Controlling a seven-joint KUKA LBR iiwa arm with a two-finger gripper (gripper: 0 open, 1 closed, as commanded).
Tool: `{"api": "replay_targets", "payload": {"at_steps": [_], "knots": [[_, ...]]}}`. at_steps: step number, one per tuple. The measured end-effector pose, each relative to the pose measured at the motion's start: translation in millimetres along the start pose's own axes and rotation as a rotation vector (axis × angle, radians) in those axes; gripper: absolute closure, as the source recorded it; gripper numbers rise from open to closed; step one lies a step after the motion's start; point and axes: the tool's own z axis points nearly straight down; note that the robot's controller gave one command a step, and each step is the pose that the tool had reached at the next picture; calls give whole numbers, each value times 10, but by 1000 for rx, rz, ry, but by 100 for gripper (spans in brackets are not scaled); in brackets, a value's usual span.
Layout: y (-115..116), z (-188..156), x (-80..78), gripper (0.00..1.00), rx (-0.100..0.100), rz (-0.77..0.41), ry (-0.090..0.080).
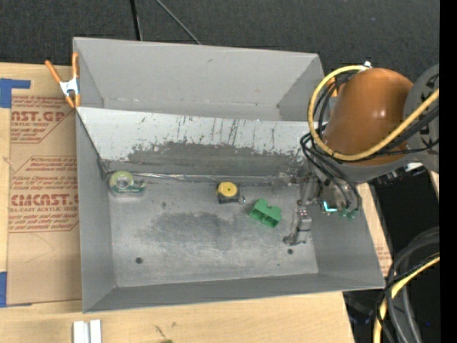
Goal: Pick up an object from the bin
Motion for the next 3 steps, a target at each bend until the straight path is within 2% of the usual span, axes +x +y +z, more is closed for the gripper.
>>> {"api": "replay_targets", "payload": {"at_steps": [1,2,3], "knots": [[-186,1463,-329,0,-2,159,-20],[-209,1158,-298,0,-1,322,-9],[-200,1168,-177,0,-2,450,-5]]}}
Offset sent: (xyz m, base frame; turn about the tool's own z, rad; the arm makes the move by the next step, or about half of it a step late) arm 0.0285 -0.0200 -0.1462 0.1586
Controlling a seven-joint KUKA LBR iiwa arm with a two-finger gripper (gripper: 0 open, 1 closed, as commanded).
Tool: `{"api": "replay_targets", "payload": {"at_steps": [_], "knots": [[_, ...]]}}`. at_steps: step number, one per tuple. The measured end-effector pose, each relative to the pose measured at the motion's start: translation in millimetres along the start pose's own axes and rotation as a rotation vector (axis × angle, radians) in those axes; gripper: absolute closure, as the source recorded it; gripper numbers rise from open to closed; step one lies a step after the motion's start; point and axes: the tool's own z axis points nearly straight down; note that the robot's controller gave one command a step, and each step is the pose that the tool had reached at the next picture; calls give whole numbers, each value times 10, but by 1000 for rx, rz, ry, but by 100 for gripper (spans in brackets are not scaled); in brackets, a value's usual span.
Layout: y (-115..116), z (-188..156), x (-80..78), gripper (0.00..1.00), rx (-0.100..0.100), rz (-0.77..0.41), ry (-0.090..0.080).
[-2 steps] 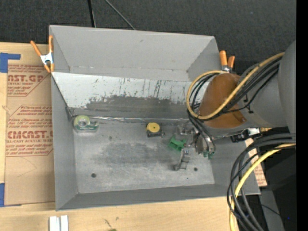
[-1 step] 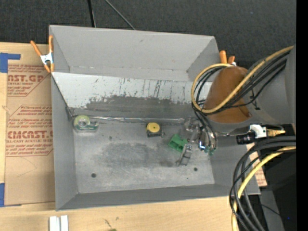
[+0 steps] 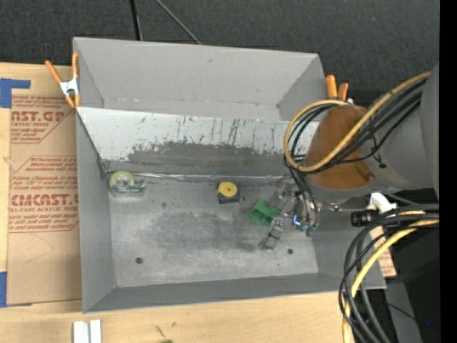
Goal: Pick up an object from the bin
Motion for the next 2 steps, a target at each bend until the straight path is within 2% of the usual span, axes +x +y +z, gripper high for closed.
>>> {"api": "replay_targets", "payload": {"at_steps": [1,2], "knots": [[26,278,129,0,-4,87,-14],[29,274,121,0,-5,87,-17]]}}
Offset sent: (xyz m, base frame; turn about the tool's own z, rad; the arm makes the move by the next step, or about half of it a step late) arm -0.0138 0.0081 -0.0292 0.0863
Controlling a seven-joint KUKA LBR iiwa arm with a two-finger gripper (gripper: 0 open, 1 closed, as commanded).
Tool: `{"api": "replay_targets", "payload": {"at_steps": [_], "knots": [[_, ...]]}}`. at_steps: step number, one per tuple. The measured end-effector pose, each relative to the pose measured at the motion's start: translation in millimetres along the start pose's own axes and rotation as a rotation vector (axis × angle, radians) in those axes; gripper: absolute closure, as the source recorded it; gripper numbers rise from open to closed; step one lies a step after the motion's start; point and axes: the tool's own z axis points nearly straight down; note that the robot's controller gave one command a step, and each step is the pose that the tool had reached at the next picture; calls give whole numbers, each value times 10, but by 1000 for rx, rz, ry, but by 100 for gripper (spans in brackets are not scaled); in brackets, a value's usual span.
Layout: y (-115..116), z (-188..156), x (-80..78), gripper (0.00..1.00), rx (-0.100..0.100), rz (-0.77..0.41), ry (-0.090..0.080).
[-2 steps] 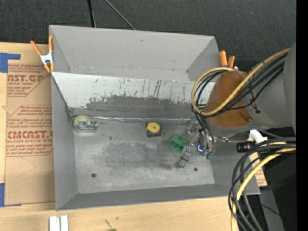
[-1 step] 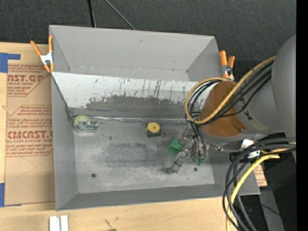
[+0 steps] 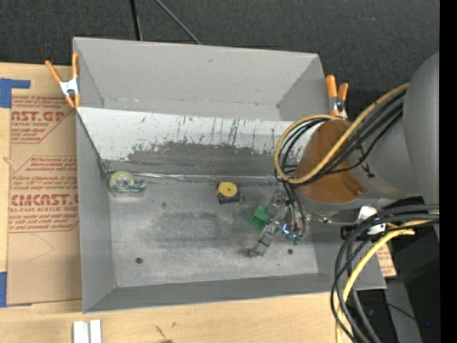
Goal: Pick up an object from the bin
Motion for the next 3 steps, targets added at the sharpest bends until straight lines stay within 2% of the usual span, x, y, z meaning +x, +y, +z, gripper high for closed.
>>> {"api": "replay_targets", "payload": {"at_steps": [1,2,3], "knots": [[3,-17,-14,100,-1,0,-4],[21,-724,-40,100,3,-1,9],[33,-1161,-55,100,3,-2,11]]}}
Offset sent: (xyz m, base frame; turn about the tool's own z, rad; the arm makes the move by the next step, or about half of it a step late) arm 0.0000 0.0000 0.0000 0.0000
